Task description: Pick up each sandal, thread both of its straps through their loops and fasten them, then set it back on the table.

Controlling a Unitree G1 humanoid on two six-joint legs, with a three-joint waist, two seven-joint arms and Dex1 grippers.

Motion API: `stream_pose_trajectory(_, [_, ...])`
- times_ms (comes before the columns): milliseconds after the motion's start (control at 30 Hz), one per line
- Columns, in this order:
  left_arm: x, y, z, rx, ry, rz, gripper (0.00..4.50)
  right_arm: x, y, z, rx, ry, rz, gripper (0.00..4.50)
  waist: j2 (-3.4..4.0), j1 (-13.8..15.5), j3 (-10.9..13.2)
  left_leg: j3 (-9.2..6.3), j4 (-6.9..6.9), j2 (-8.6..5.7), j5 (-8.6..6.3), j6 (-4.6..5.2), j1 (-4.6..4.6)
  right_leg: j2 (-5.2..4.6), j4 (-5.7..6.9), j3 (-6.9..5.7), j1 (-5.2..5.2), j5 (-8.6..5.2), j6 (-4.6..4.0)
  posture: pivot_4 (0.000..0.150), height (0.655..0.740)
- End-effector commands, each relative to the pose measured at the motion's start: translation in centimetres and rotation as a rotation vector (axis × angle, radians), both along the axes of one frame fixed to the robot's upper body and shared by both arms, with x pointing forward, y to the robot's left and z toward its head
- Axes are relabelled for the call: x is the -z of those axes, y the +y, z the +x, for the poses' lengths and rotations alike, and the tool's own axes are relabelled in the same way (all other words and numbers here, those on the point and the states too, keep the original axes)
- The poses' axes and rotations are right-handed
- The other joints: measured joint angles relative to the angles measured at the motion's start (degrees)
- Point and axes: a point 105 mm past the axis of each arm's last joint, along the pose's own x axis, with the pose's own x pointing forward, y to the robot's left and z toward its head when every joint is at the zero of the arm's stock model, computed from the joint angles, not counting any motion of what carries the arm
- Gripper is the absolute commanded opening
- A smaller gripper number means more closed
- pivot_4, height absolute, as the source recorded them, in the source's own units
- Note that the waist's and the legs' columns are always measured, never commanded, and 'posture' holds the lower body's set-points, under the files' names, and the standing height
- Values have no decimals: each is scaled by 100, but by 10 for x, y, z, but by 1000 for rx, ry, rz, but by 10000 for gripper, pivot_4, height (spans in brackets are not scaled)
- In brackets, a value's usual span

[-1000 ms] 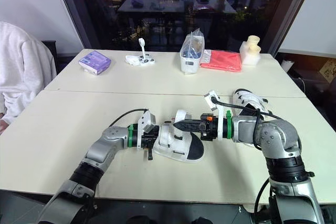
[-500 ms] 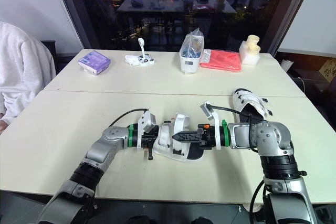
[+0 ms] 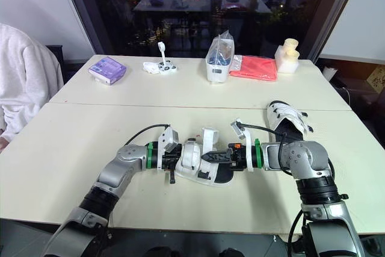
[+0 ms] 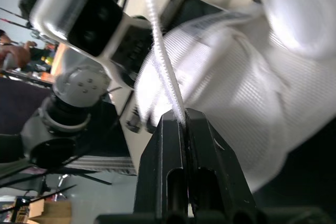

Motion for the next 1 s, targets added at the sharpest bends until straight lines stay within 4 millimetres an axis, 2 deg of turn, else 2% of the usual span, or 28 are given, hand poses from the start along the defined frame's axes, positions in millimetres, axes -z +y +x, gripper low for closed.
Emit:
stream_pose_trajectory(33, [12, -6, -7, 18, 41, 25, 0, -3, -2, 0, -9, -38, -14, 320, 1, 0, 0, 1, 0, 0, 0, 0, -1, 1, 0, 0, -2, 1, 1, 1500, 7400])
stream_pose_trajectory(300, [12, -7, -8, 23, 44, 23, 0, -10, -8, 10, 40, -80, -2, 320, 1, 2, 0, 1, 0, -1, 0, 0, -1, 3, 0, -1, -2, 0, 1, 1500, 7400])
stream_pose_trajectory(433, [12, -7, -9, 24, 44, 23, 0, -15, -7, 8, 36, -102, 13, 320, 1, 0, 0, 1, 0, -1, 0, 0, -1, 3, 0, -1, -2, 0, 1, 1500, 7400])
stream_pose_trajectory(567, [12, -7, -9, 23, 46, 23, 0, -17, -2, 2, 18, -114, 18, 320, 1, 0, 0, 1, 0, -1, 0, 0, -2, 3, 0, -1, -2, 1, 1, 1500, 7400])
stream_pose_trajectory(1000, [12, -7, -8, 18, 45, 20, 0, -5, 13, -19, -28, -128, -14, 320, 1, -2, -1, 0, 0, 0, 0, 0, -2, 3, 1, -1, -3, 0, 1, 1500, 7400])
